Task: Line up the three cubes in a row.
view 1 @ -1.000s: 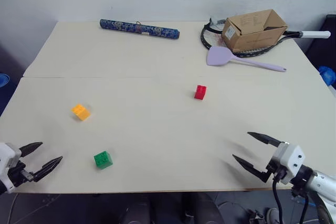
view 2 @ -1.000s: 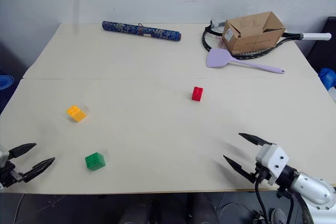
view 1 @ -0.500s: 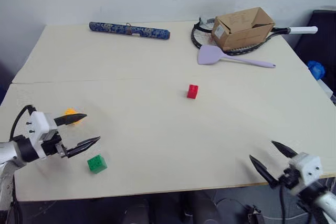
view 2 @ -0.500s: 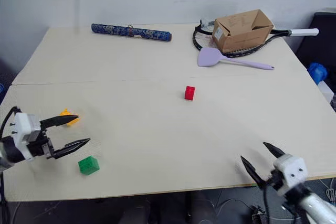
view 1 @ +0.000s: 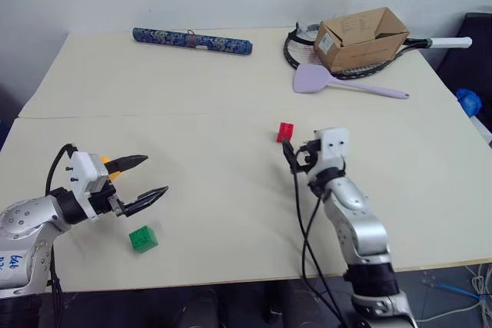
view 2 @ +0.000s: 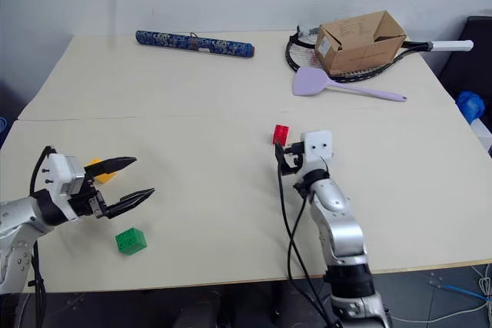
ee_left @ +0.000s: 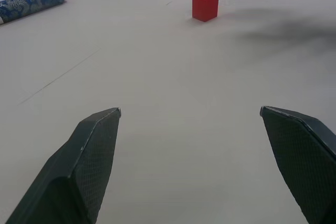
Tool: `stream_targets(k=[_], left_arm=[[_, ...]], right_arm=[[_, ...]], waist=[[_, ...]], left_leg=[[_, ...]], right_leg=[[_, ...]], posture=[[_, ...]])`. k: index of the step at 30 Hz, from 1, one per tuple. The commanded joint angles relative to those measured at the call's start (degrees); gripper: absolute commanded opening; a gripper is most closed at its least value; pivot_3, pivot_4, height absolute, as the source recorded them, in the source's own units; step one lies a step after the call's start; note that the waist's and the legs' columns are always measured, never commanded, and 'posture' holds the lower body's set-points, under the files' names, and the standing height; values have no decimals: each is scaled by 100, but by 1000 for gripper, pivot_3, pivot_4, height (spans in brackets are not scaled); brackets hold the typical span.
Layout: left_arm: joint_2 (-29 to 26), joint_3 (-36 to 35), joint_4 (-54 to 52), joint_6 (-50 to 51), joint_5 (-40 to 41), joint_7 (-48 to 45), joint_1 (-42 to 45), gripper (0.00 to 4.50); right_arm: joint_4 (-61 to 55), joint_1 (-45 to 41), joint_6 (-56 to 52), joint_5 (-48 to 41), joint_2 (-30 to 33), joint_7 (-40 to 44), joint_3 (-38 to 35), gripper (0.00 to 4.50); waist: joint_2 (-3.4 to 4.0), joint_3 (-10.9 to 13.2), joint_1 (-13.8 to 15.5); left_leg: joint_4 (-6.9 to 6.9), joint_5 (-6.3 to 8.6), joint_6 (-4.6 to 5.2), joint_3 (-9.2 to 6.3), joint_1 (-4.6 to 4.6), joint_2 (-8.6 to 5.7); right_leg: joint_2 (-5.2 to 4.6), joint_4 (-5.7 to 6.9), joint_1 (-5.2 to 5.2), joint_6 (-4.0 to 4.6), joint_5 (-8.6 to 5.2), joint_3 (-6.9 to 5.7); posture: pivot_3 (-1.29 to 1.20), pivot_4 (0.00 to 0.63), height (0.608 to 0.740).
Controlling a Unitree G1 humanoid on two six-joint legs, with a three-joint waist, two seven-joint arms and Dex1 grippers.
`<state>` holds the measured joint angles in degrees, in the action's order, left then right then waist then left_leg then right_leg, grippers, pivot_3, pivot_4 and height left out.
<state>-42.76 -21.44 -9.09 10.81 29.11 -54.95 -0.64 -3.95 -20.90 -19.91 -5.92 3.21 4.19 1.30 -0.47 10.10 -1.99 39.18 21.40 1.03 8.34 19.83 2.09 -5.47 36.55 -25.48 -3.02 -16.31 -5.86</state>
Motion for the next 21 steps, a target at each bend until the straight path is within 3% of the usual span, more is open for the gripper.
stream_targets(k=[1,14,17,21], left_arm=[[7,-98,-296,-27,53,66,-67,4483],[-67,-238,-531,77,91,143,-328,4483],[-87,-289,-550,118,92,145,-335,4500],[-89,-307,-528,118,75,130,-341,4500]], right_arm=[[541,-471,409,246,-246,-397,-2,4500],[2386,-1481,1319,493,-891,-1176,-118,4500],[2403,-1503,1413,415,-1041,-1213,-145,3857],[2171,-1405,1370,458,-1143,-1075,-3,2442]], waist=[[0,0,-22],[1,0,-148],[1,0,-148],[2,0,-152]], left_leg=[[0,-1,-1,0,2,0],[0,-3,-3,-8,13,3],[0,-4,-3,-9,16,4],[0,-4,-4,-10,16,5]], right_leg=[[0,1,-1,0,0,-1],[2,0,-5,0,0,-6],[2,0,-8,0,0,-6],[3,0,-8,0,0,-7]], posture=[[0,150,740],[0,150,740],[0,150,740],[0,150,740]])
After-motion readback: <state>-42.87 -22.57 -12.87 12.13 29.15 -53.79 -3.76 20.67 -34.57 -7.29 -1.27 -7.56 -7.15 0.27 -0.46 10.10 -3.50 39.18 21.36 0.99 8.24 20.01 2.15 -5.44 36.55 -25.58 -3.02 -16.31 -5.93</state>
